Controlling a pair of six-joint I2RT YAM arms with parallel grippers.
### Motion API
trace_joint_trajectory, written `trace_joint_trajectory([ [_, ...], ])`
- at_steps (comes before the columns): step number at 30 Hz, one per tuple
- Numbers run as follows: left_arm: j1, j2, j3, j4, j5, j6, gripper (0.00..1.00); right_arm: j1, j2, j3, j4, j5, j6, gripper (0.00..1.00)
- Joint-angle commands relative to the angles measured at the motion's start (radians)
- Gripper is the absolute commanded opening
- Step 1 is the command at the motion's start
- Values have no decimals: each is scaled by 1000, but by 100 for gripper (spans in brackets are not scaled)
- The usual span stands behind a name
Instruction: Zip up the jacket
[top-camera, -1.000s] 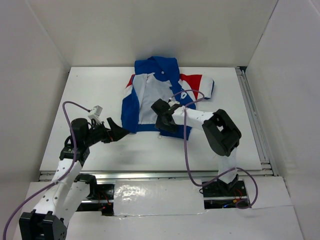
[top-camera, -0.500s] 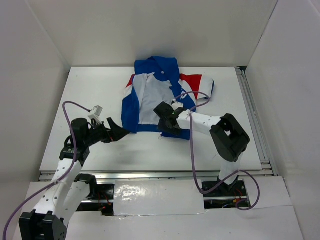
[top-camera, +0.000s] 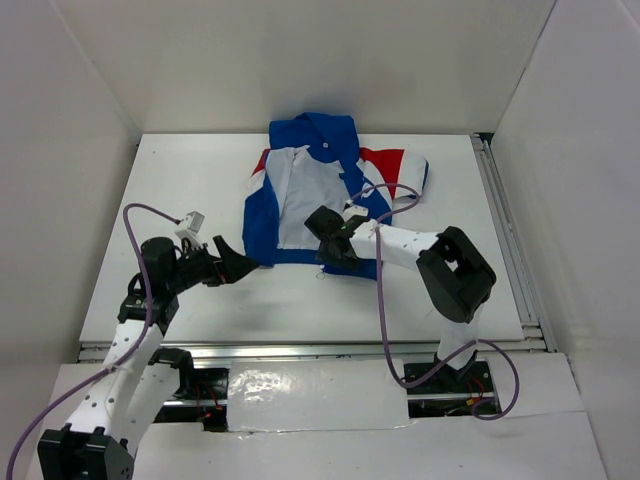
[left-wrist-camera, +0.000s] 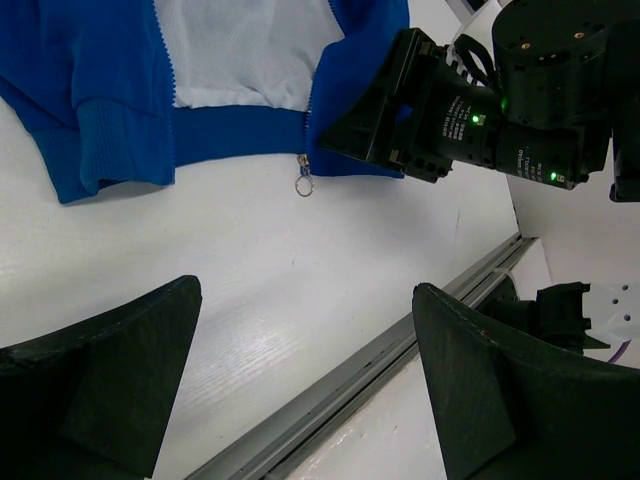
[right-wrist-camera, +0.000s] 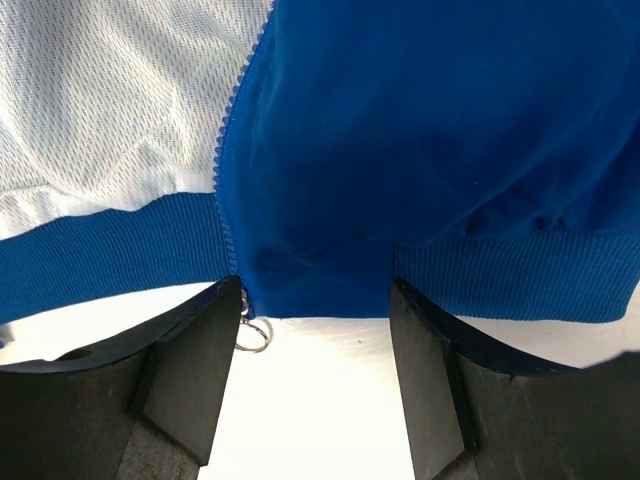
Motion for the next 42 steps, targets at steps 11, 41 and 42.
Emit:
trace_joint_trajectory([
  [11, -4, -12, 27, 4, 14, 2, 99, 0, 67, 52, 3, 13, -4, 67],
  [41, -14, 74, 30, 50, 60, 32, 99, 19, -374, -398, 585, -91, -447, 0],
  [42, -20, 89, 38, 44, 52, 43, 99, 18, -434, -440, 639, -127, -508, 0],
])
